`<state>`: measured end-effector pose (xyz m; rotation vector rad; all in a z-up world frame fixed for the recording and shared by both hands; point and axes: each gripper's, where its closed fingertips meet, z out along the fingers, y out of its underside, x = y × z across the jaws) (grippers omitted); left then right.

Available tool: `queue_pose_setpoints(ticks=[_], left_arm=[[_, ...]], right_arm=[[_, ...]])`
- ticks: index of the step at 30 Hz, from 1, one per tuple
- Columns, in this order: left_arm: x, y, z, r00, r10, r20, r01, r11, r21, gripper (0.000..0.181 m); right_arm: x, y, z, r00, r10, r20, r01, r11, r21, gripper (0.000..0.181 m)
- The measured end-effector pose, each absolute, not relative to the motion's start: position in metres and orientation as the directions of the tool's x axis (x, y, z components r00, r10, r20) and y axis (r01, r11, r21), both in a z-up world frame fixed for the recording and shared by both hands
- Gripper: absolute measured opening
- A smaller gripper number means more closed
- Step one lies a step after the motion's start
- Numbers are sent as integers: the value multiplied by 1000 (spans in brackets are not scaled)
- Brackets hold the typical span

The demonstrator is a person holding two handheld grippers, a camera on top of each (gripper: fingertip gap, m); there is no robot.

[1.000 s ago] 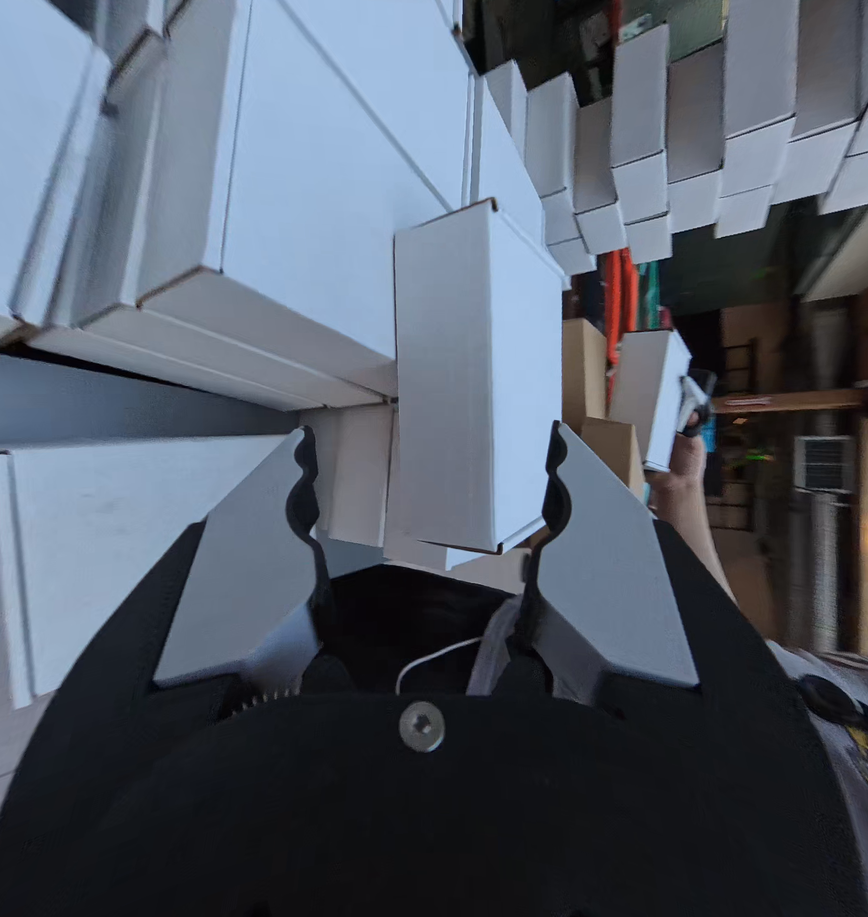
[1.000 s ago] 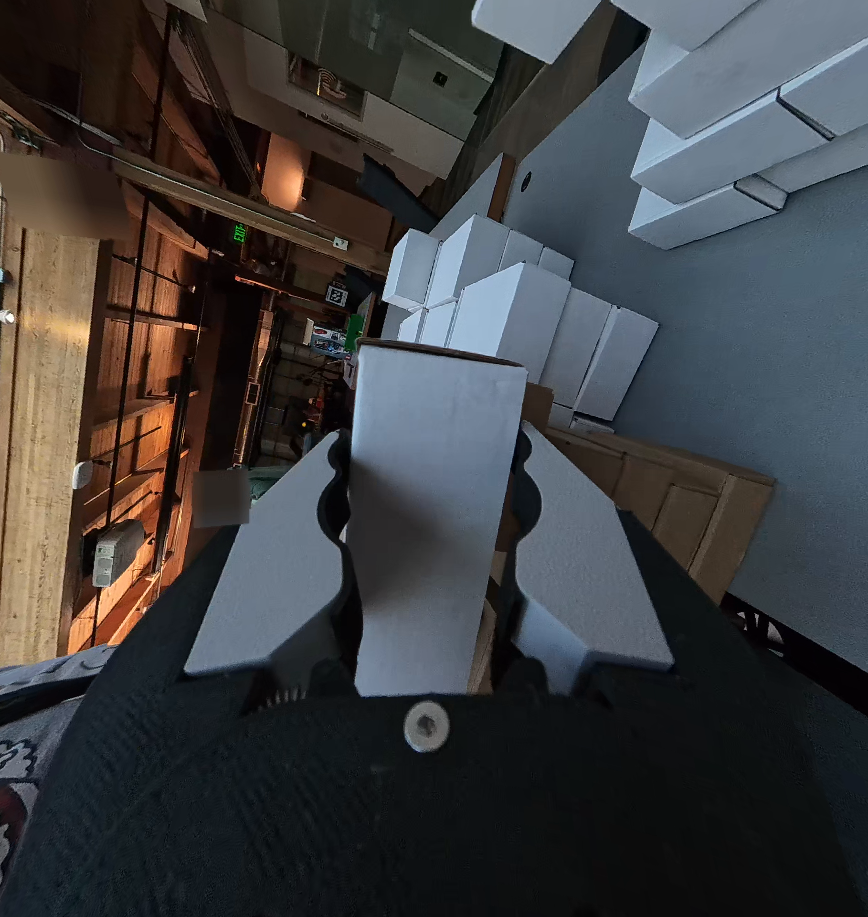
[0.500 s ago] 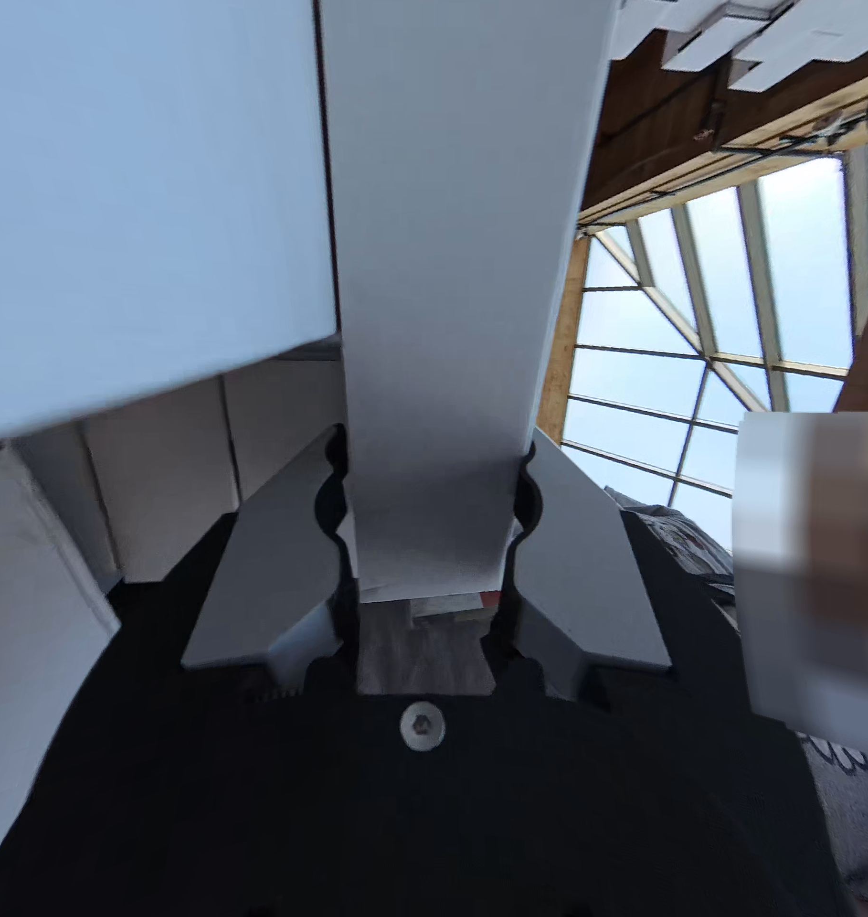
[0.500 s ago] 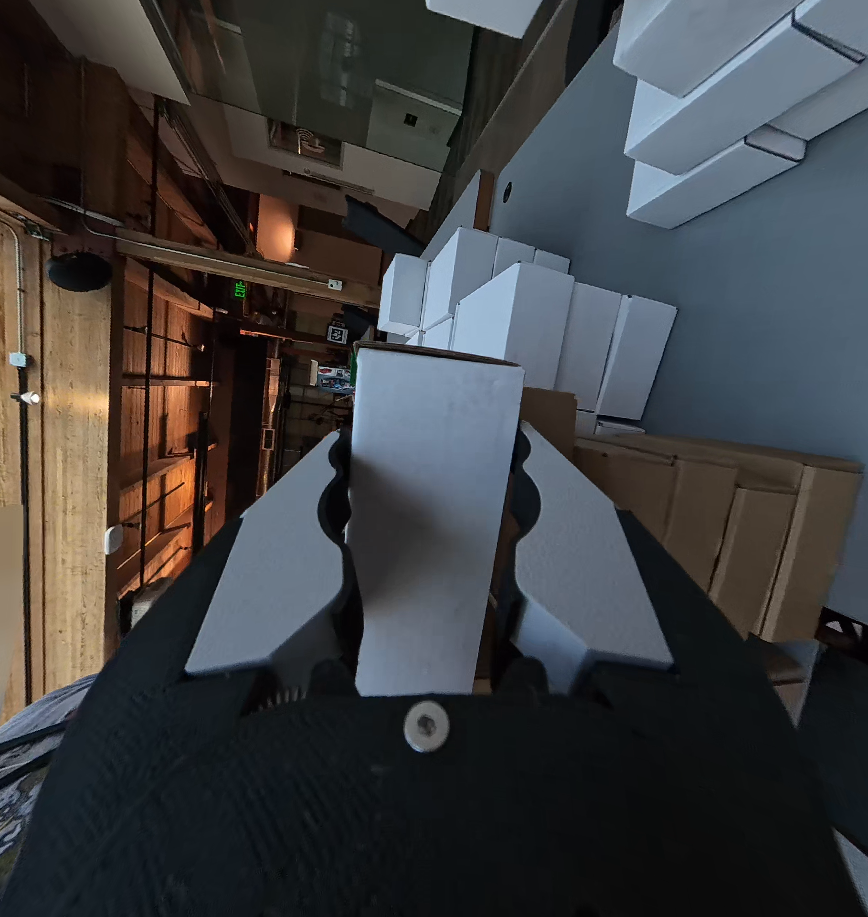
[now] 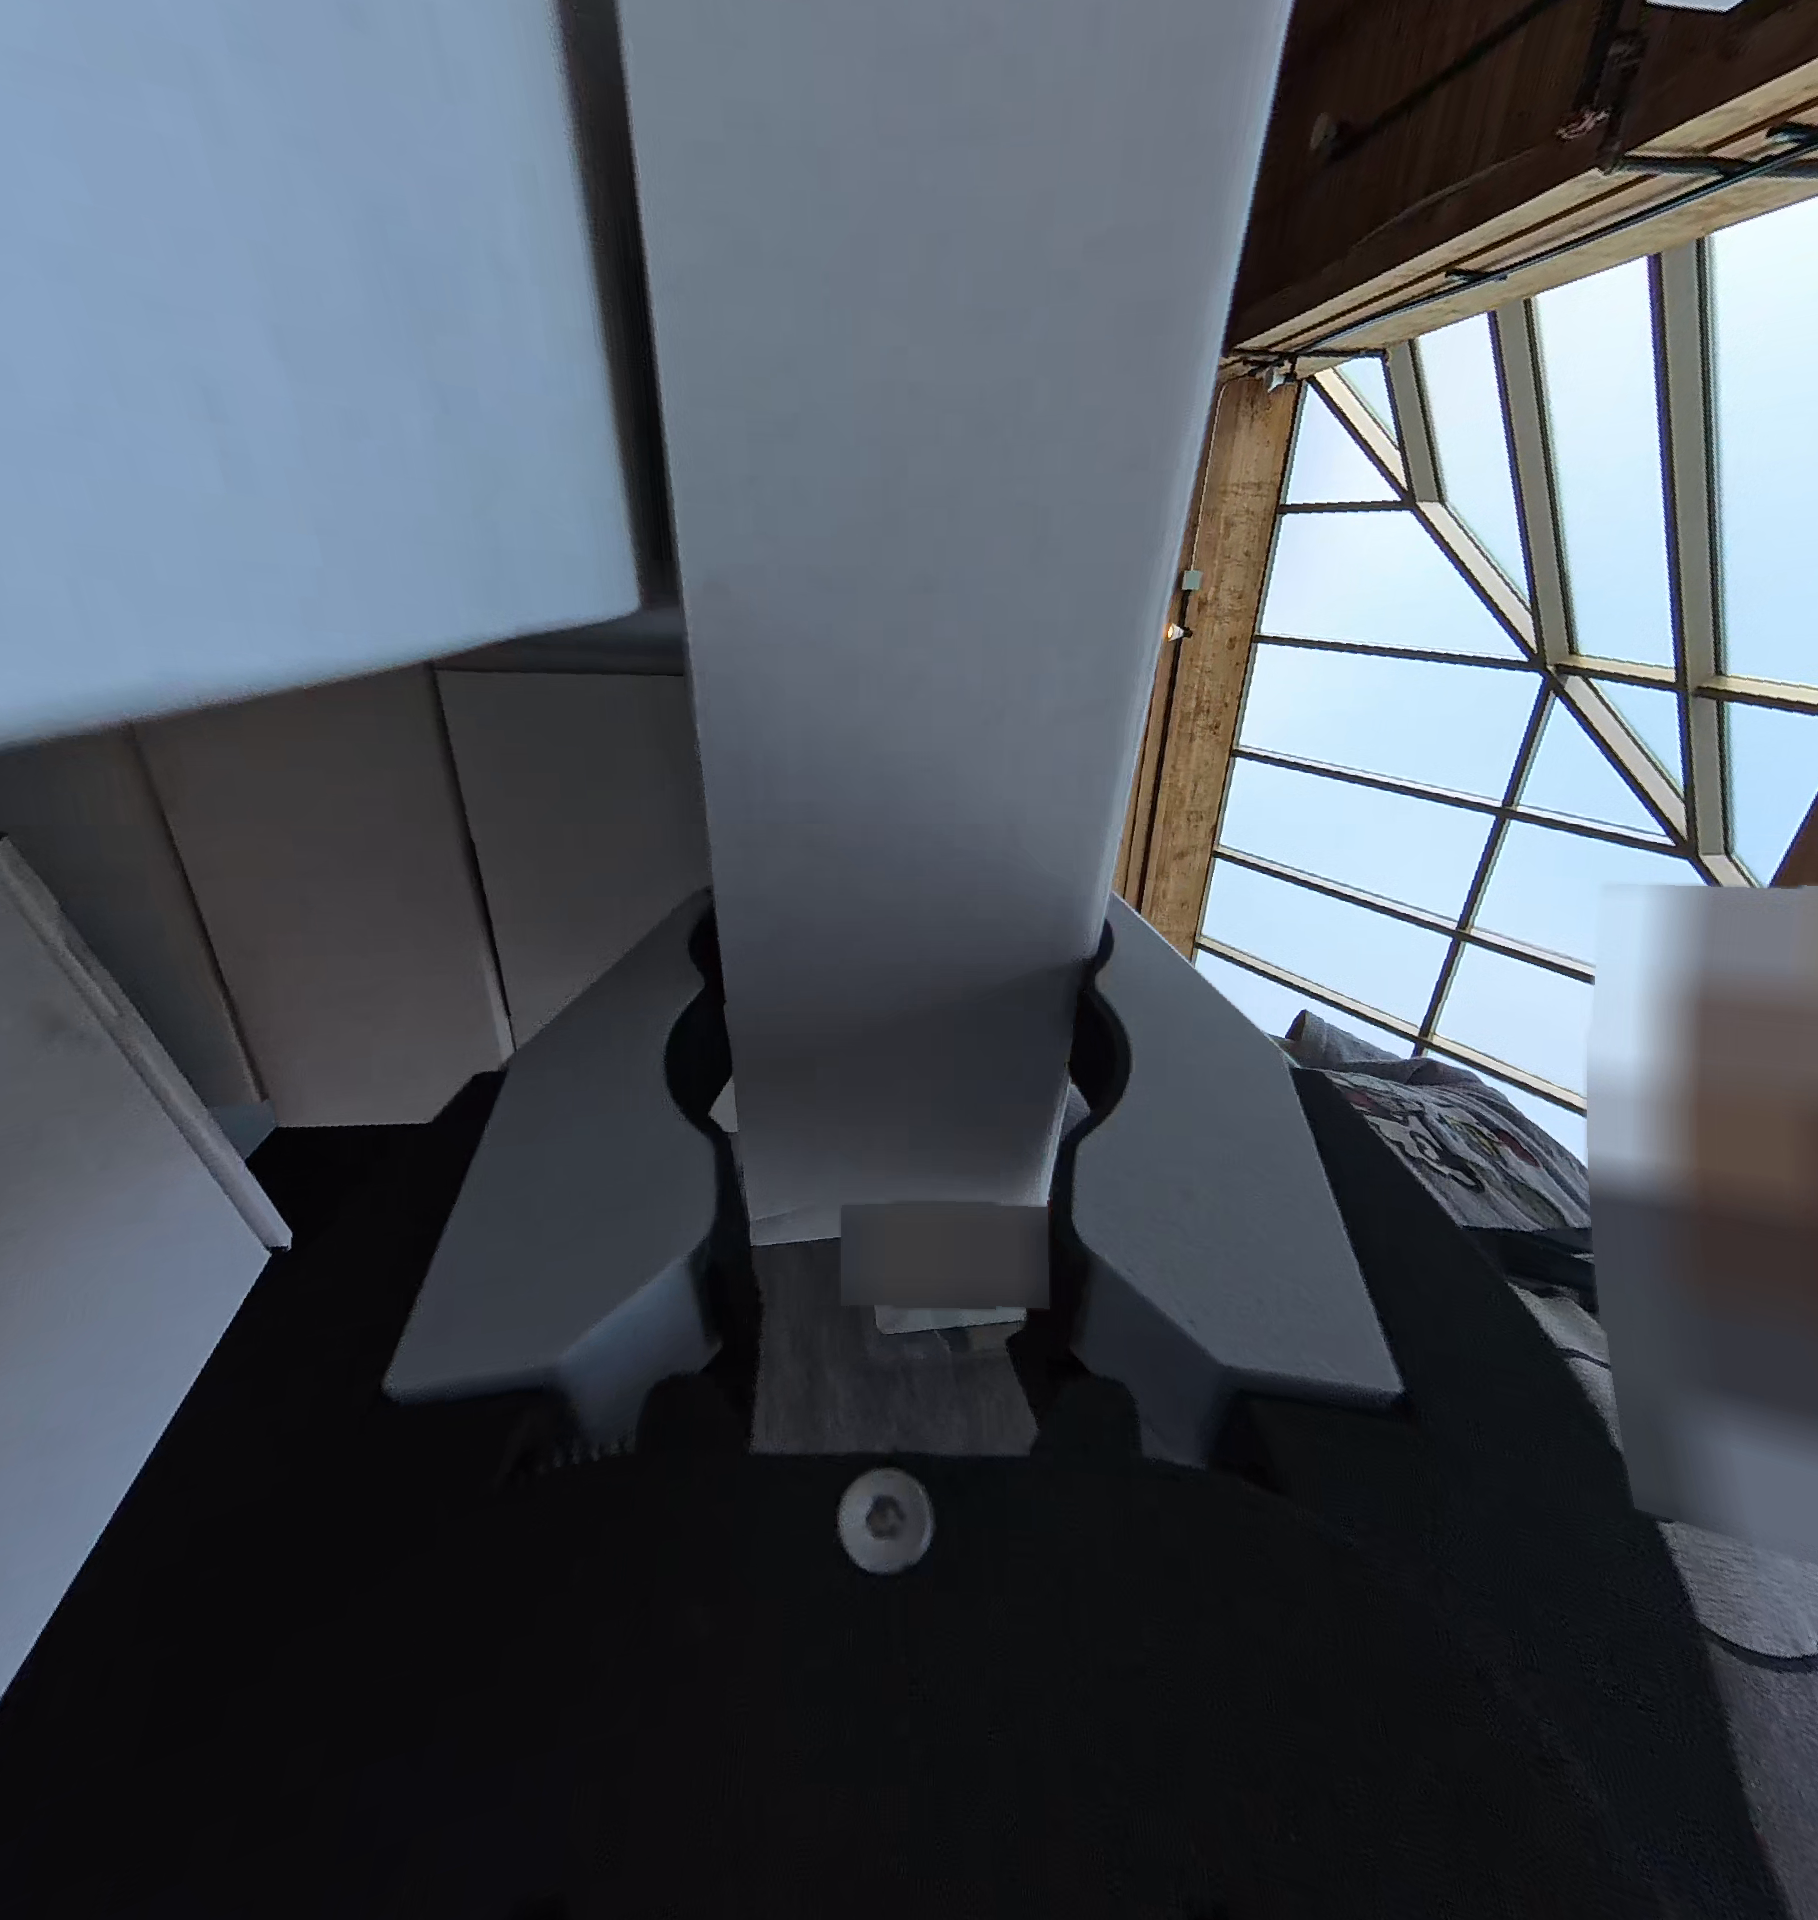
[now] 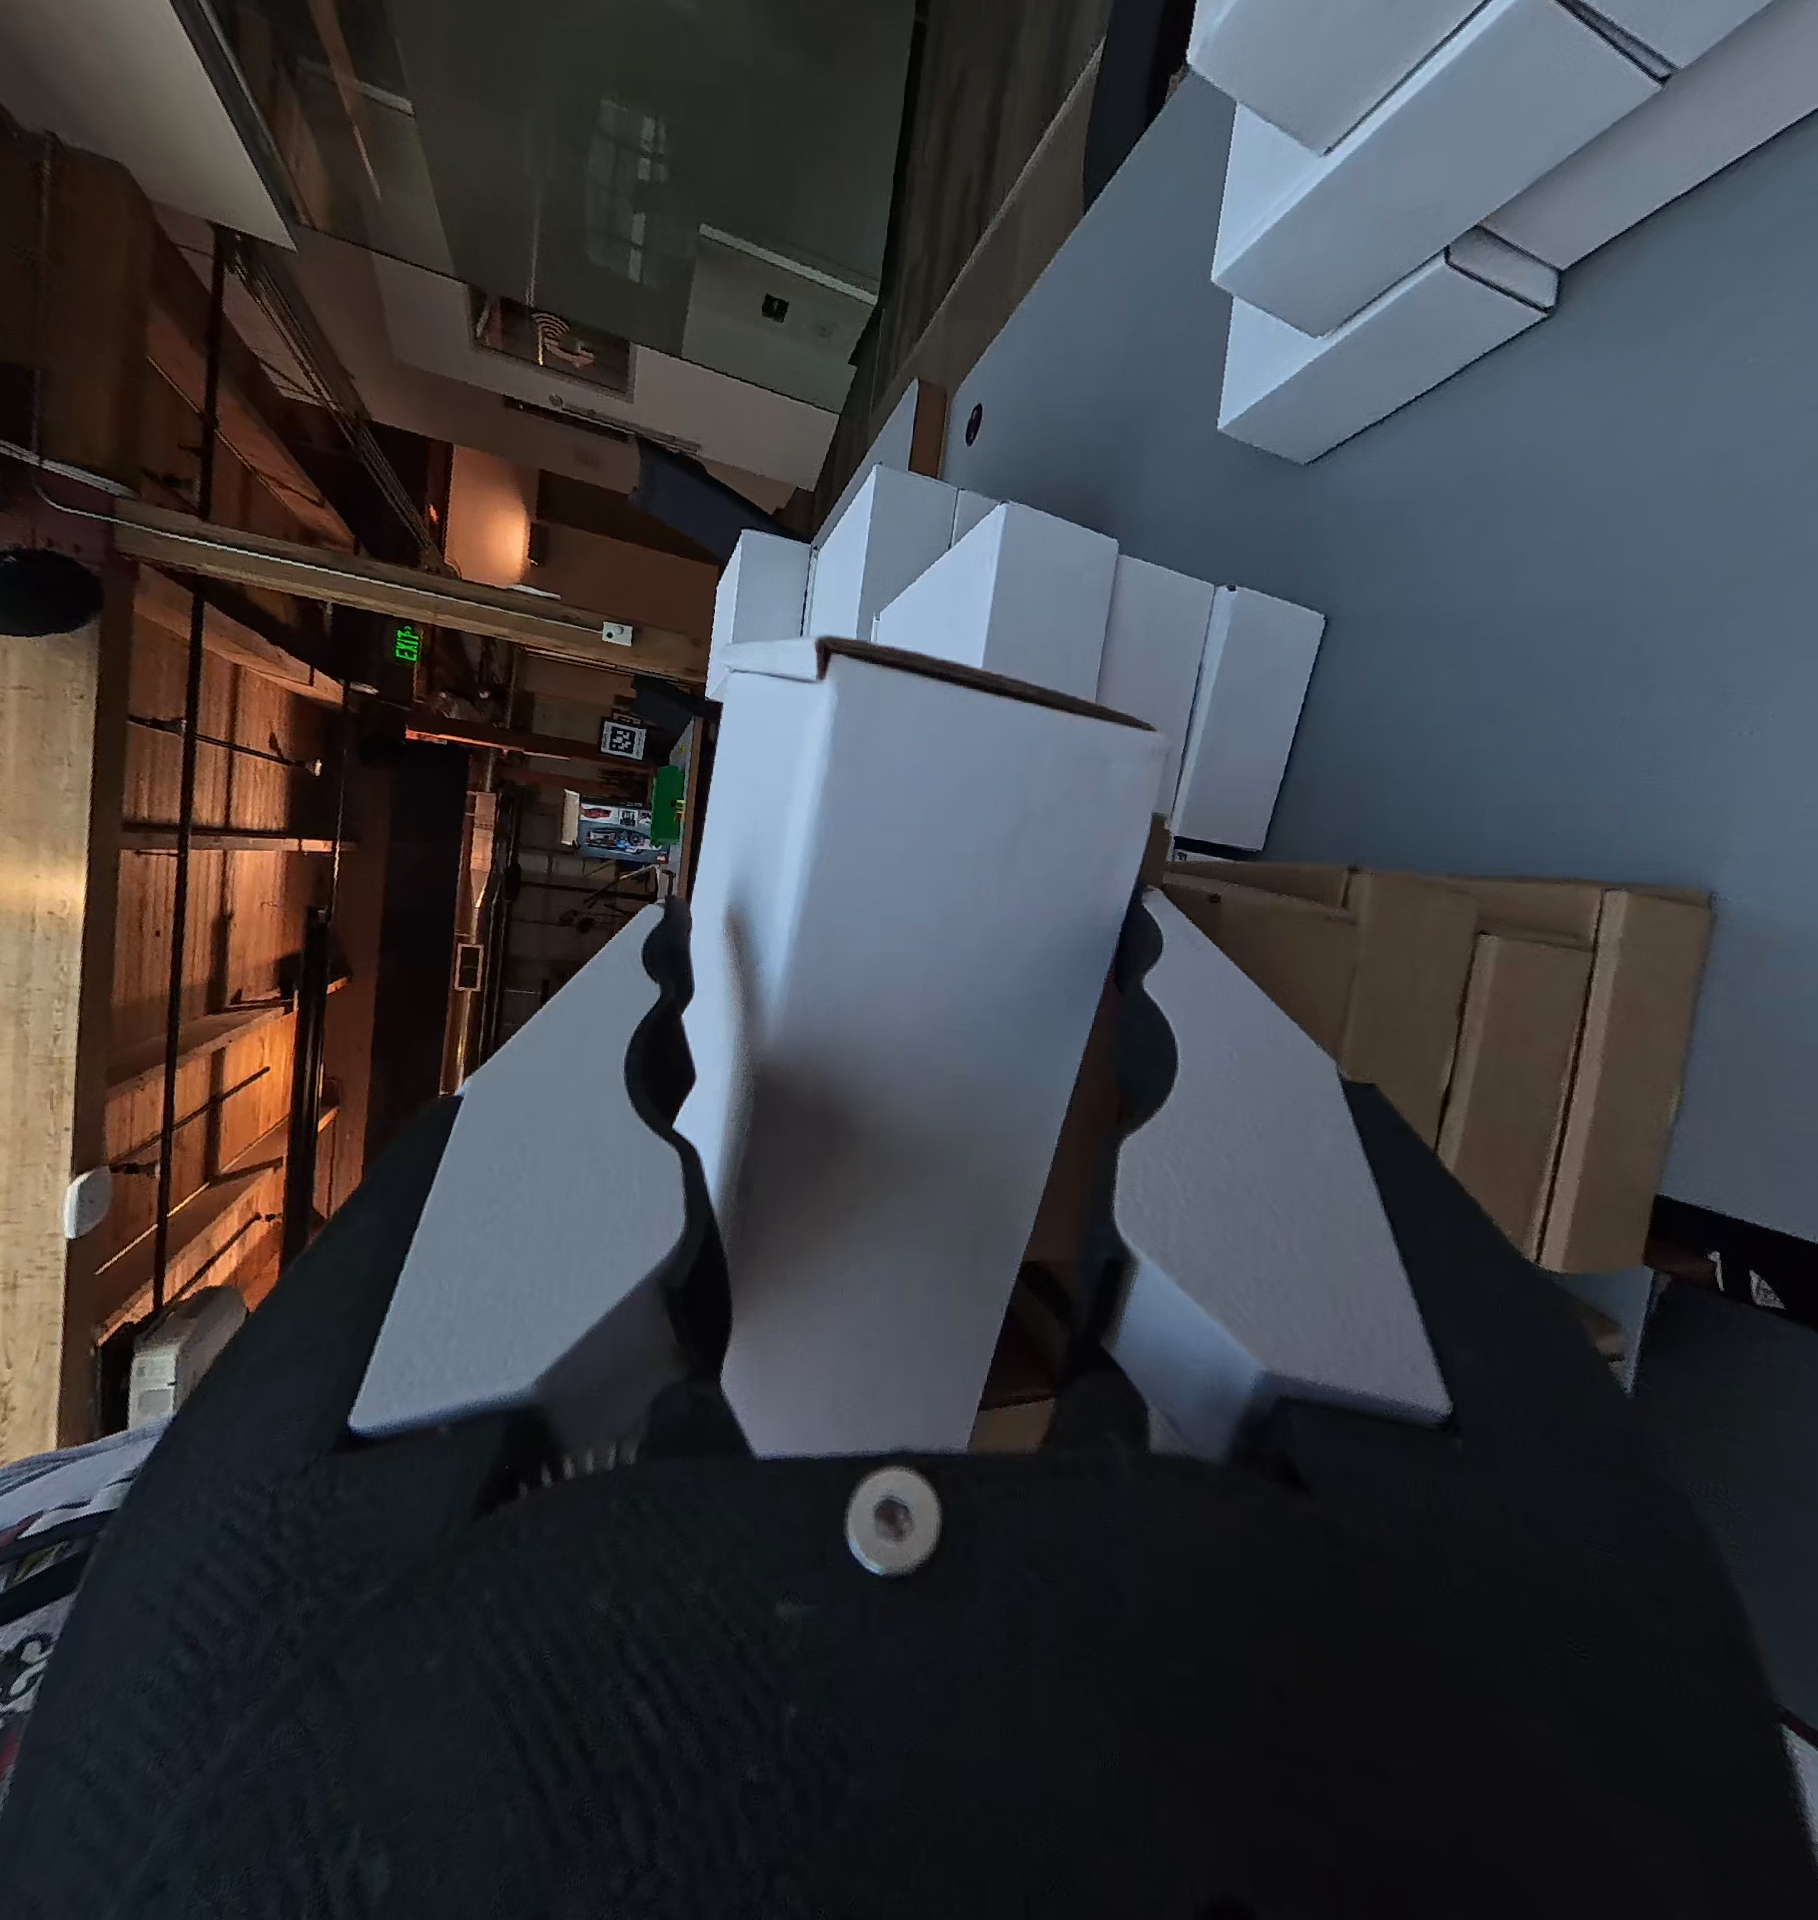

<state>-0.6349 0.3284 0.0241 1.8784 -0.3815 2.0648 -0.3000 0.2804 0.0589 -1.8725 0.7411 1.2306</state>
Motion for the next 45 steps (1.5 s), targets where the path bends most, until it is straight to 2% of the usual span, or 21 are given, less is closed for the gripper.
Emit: queue_pose_setpoints(ticks=[5,7,9,16,21,27,29,32,36,39,45], left_arm=[[-637,328,25,-83,60,995,-428,-903,19,63],[-637,327,25,-78,52,996,-440,-898,13,63],[-637,327,25,-69,37,997,-443,-897,3,63],[-644,333,33,-69,-1,998,-398,-917,-28,63],[-660,338,46,-58,-51,997,-334,-940,-67,62],[-679,337,76,-15,-122,992,-204,-971,-122,62],[-680,335,96,-11,-166,986,-150,-975,-166,62],[-668,325,140,-15,-233,972,-97,-967,-234,62],[-629,301,215,-14,-373,928,-133,-919,-372,62],[-586,285,269,-31,-444,895,-178,-879,-442,62],[-490,261,378,-210,-375,903,-266,-867,-422,62]], right_arm=[[-315,265,44,357,-132,-925,-761,-615,-206,96],[-321,258,45,287,-160,-944,-760,-638,-123,92],[-326,253,56,197,-121,-973,-757,-650,-72,67],[-311,242,61,160,-124,-979,-798,-600,-55,65],[-290,226,80,87,-26,-996,-840,-539,-60,64],[-262,174,92,-81,76,-994,-875,-484,34,63],[-250,148,97,-92,78,-993,-872,-487,42,63],[-231,112,117,-53,114,-992,-865,-502,-11,63],[-202,78,160,-41,126,-991,-840,-542,-35,63],[-182,61,199,38,138,-990,-803,-586,-112,63],[-140,61,292,17,180,-984,-793,-597,-123,63]])
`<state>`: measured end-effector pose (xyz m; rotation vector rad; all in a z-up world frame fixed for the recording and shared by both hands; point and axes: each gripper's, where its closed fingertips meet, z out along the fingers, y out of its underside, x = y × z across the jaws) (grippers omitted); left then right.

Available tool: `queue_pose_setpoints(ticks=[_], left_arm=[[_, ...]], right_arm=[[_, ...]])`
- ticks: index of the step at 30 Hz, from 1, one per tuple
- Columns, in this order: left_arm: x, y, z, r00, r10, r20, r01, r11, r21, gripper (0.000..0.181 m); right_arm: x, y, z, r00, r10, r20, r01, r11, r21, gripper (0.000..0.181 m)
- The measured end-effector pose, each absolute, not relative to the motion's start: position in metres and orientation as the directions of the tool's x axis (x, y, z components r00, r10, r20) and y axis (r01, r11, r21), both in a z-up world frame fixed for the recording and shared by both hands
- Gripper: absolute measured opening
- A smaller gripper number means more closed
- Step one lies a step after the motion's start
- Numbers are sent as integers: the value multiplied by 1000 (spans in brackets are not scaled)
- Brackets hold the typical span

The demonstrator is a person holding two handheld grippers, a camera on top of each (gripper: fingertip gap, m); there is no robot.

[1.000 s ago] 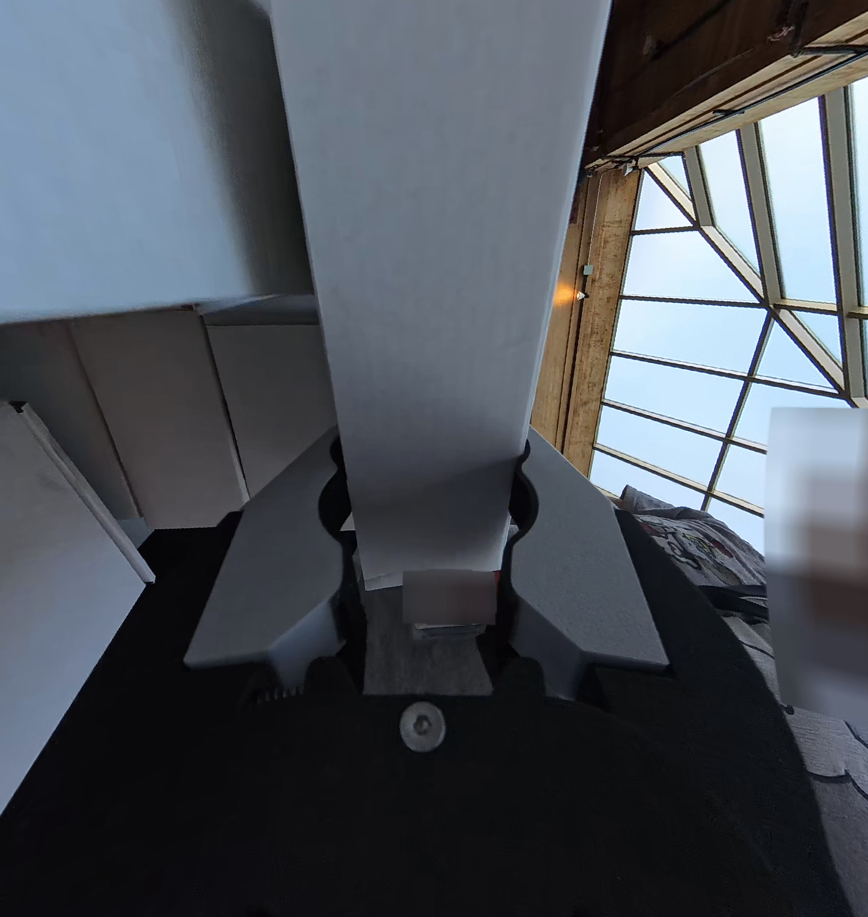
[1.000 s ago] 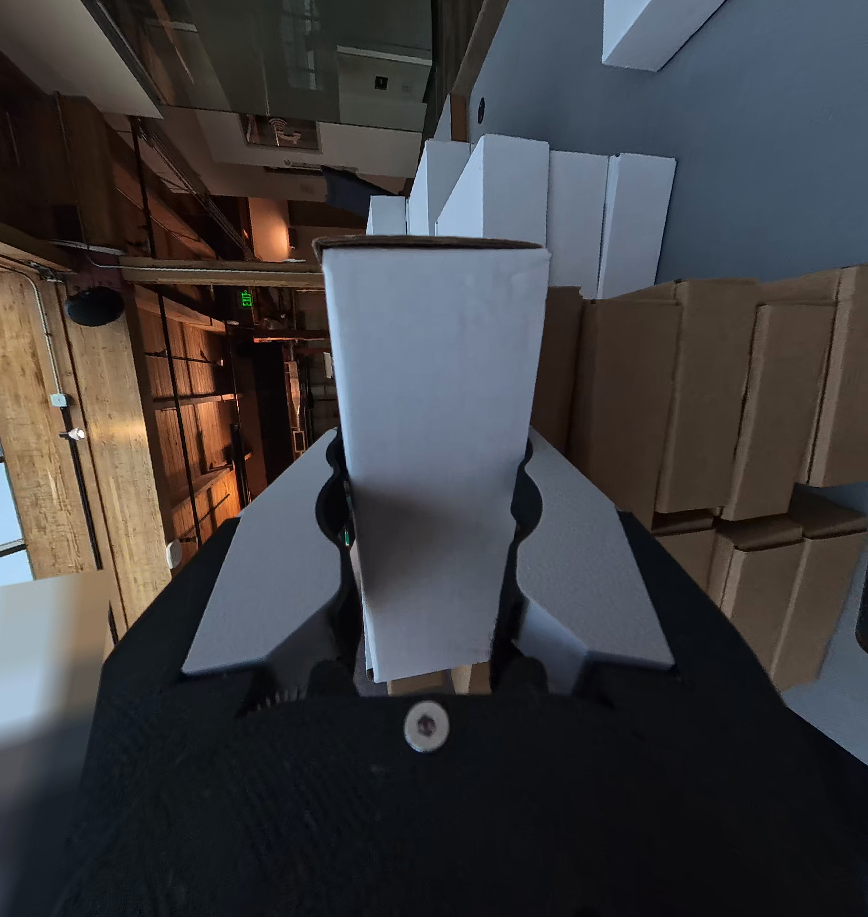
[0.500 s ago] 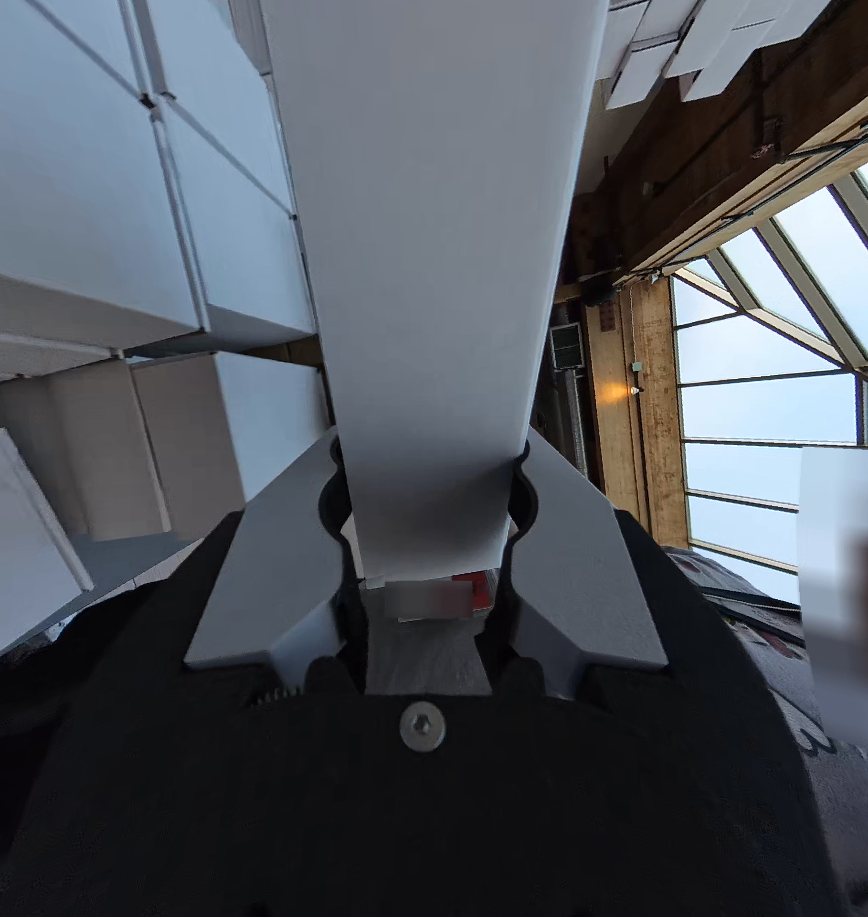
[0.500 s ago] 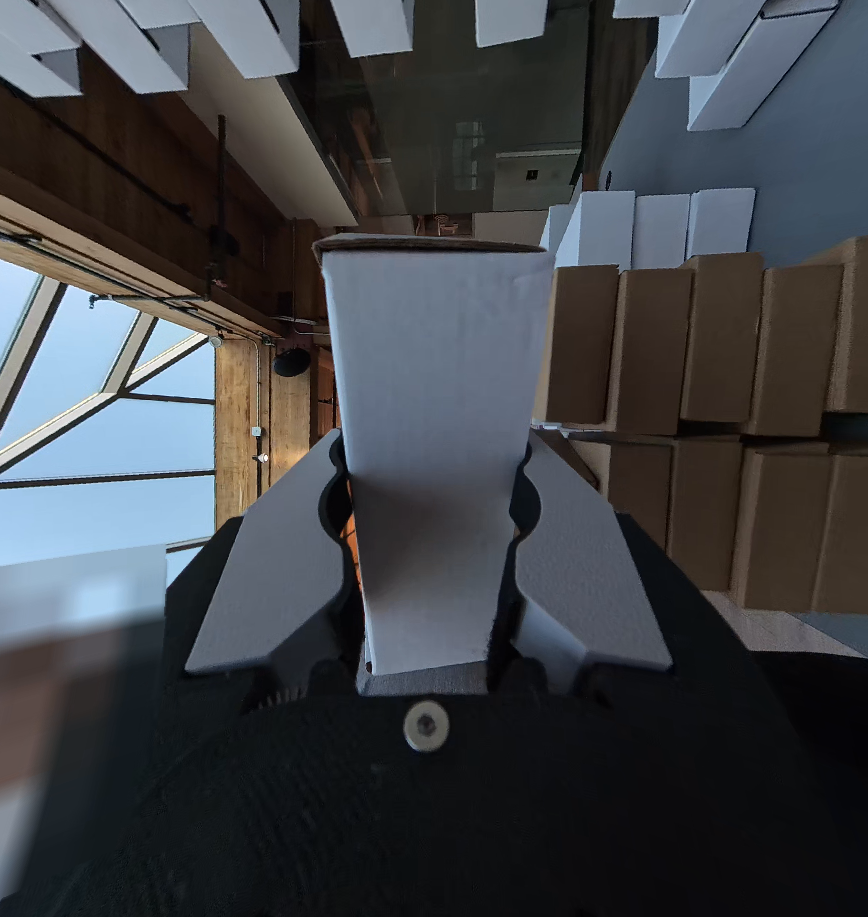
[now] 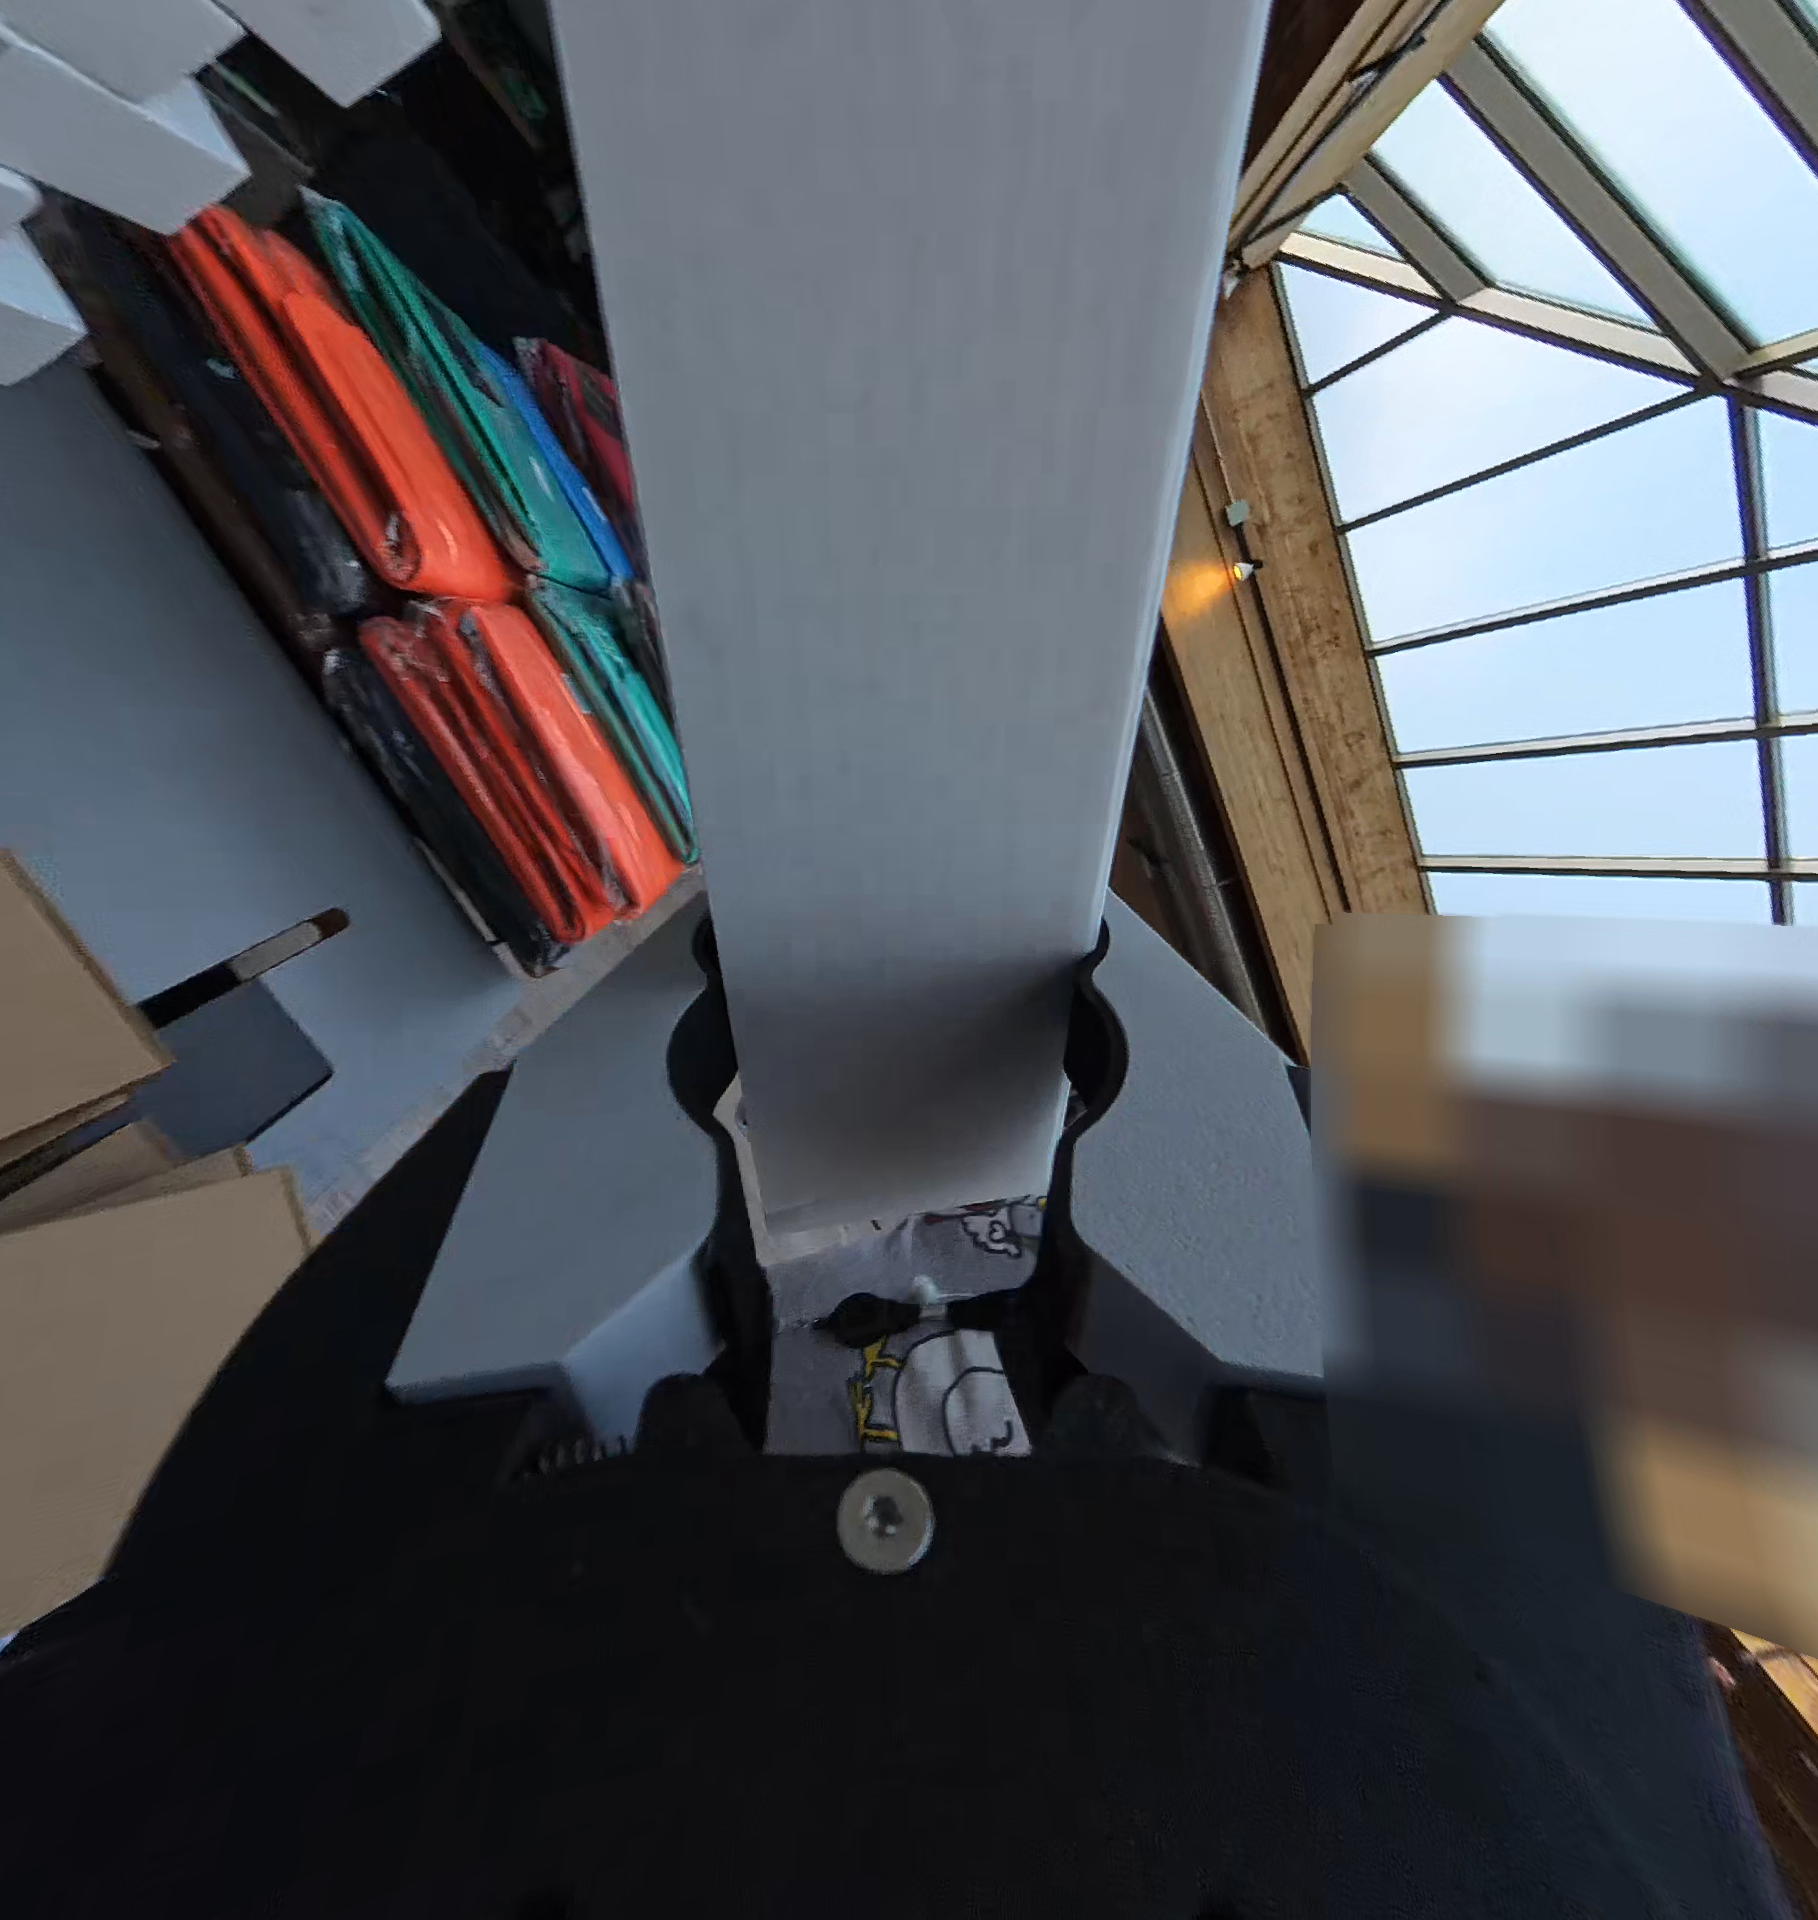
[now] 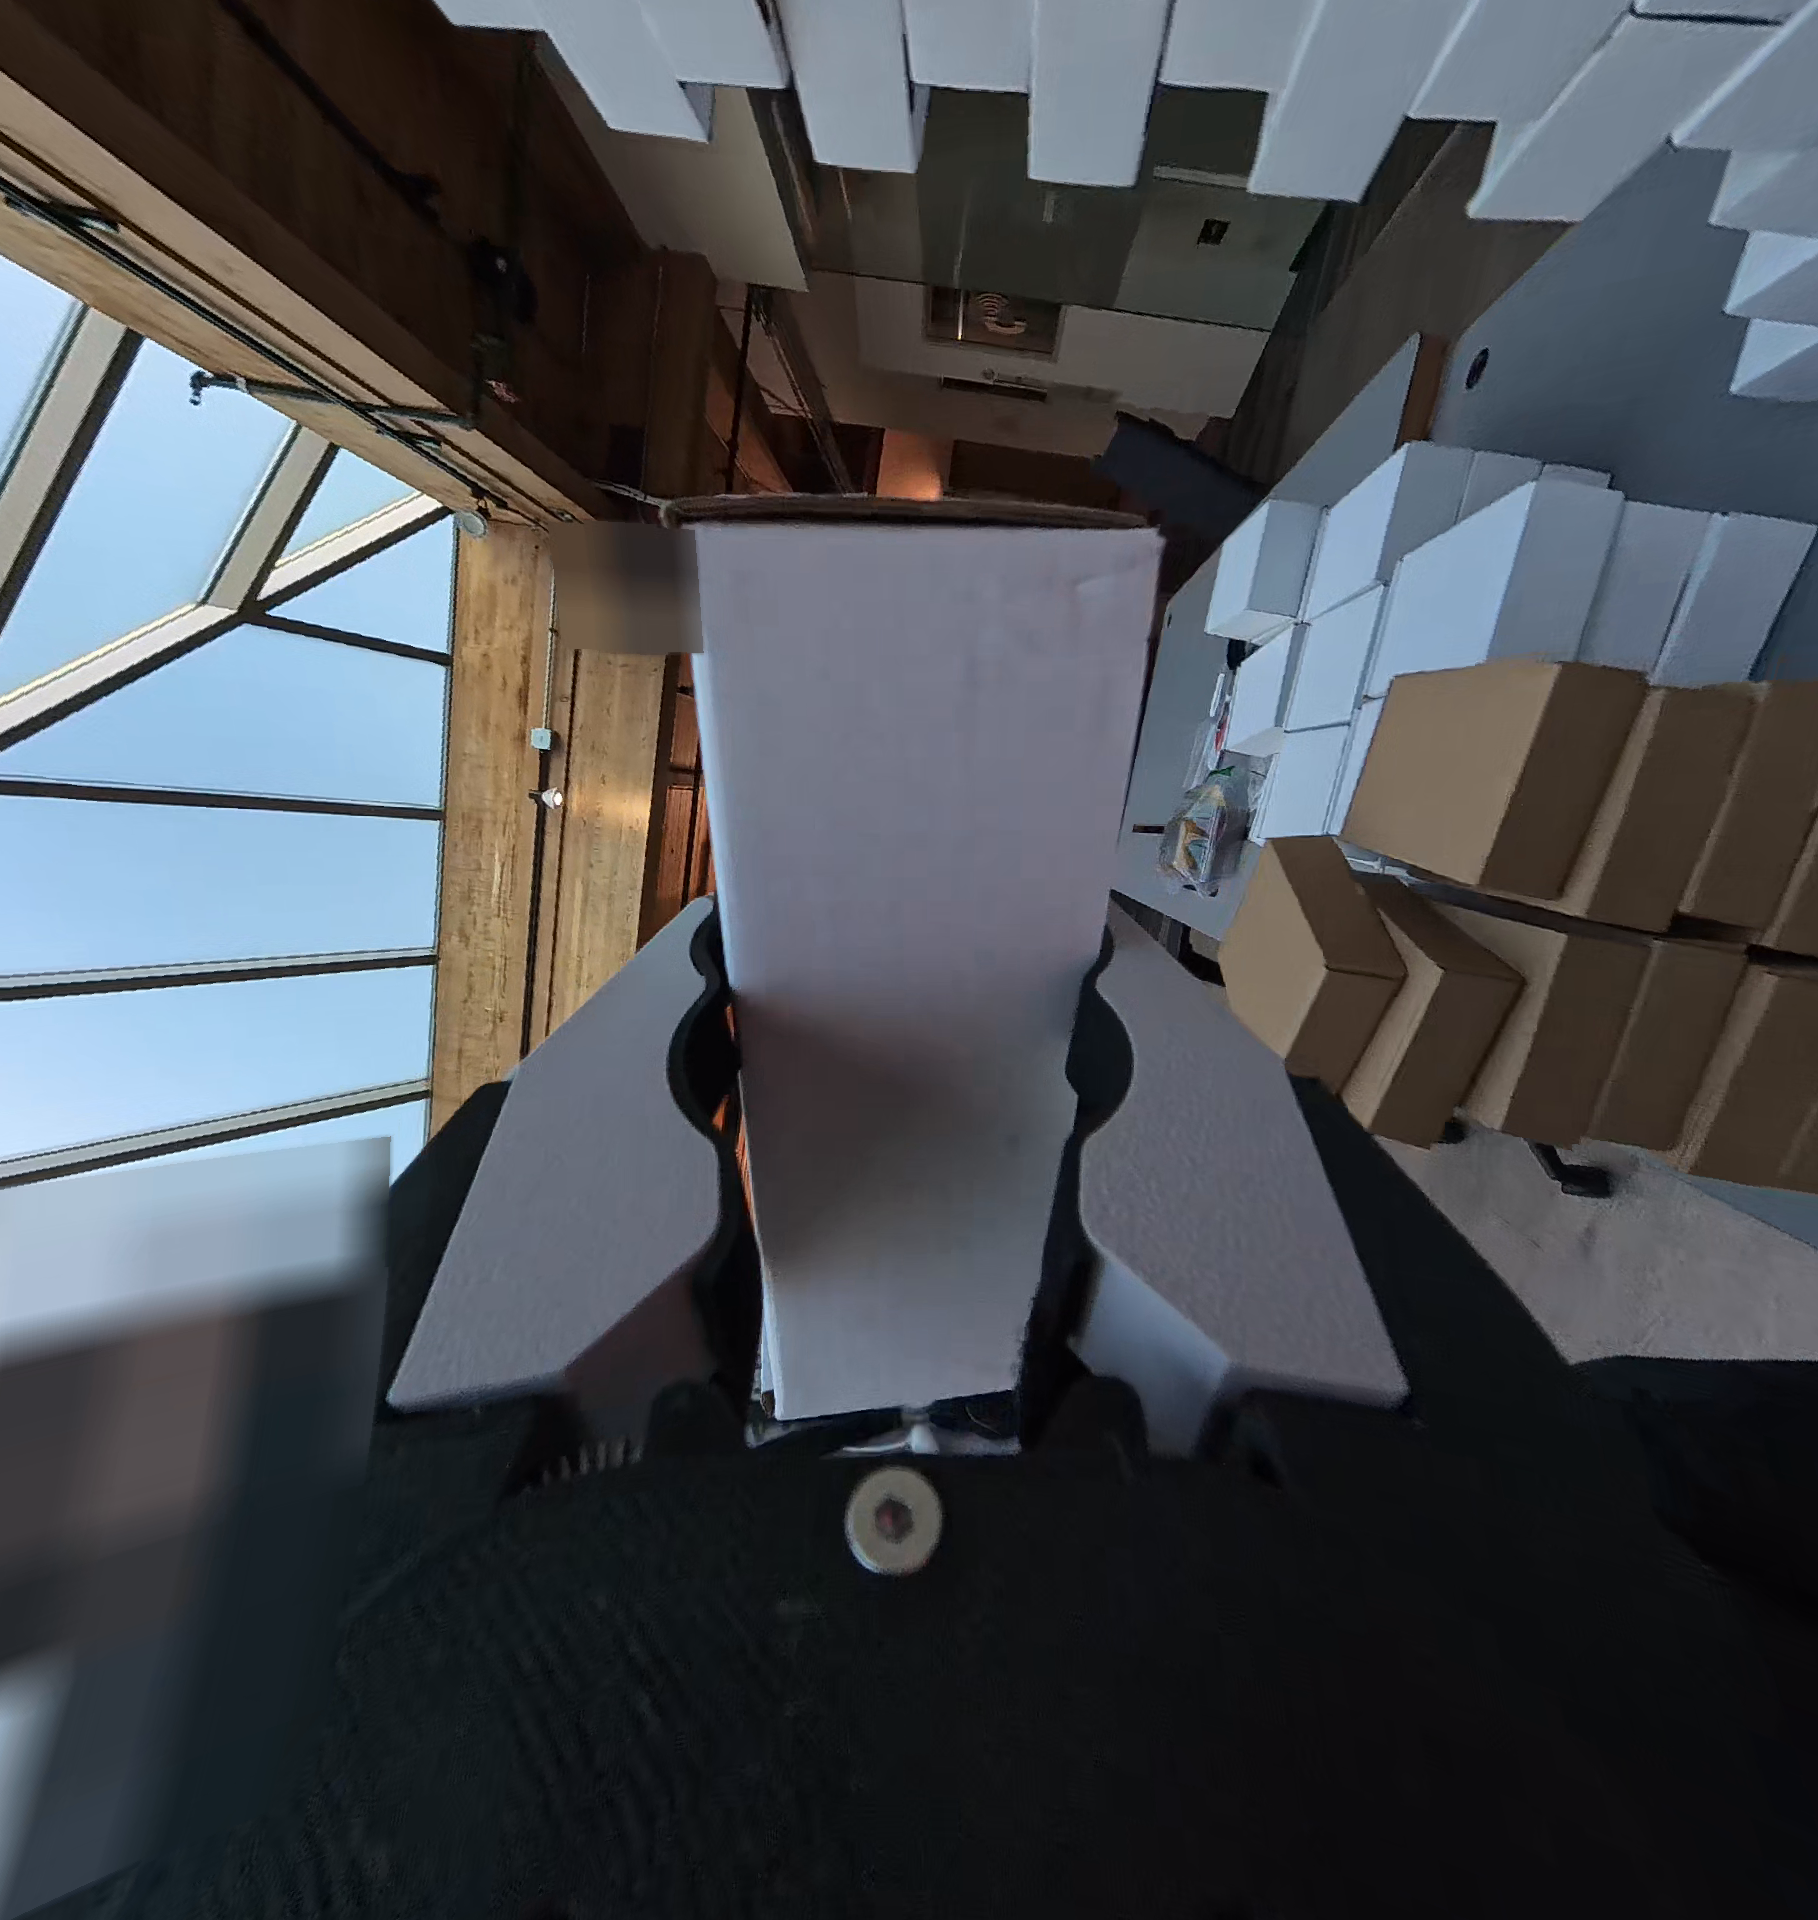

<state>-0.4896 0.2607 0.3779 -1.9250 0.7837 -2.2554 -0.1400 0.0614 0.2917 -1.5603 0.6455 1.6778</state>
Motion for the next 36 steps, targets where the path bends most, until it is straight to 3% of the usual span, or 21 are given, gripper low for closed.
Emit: queue_pose_setpoints(ticks=[4,11,16,23,30,36], left_arm=[[-437,268,442,-252,-372,893,-320,-839,-440,62],[-358,347,570,-218,-439,872,-339,-803,-489,62],[-301,431,633,-147,-472,869,-340,-801,-493,62],[-228,481,662,-213,-286,934,-473,-806,-355,62],[-190,502,646,-192,-205,960,-593,-755,-280,62],[-184,516,632,-172,-173,970,-592,-768,-243,62]], right_arm=[[-128,97,358,86,218,-972,-763,-612,-205,63],[-129,207,552,120,397,-910,-694,-622,-363,63],[-110,317,638,247,358,-900,-695,-582,-422,63],[-89,415,659,166,259,-951,-710,-638,-298,64],[-78,458,634,197,123,-973,-658,-719,-224,63],[-74,474,620,241,61,-969,-625,-754,-203,64]])
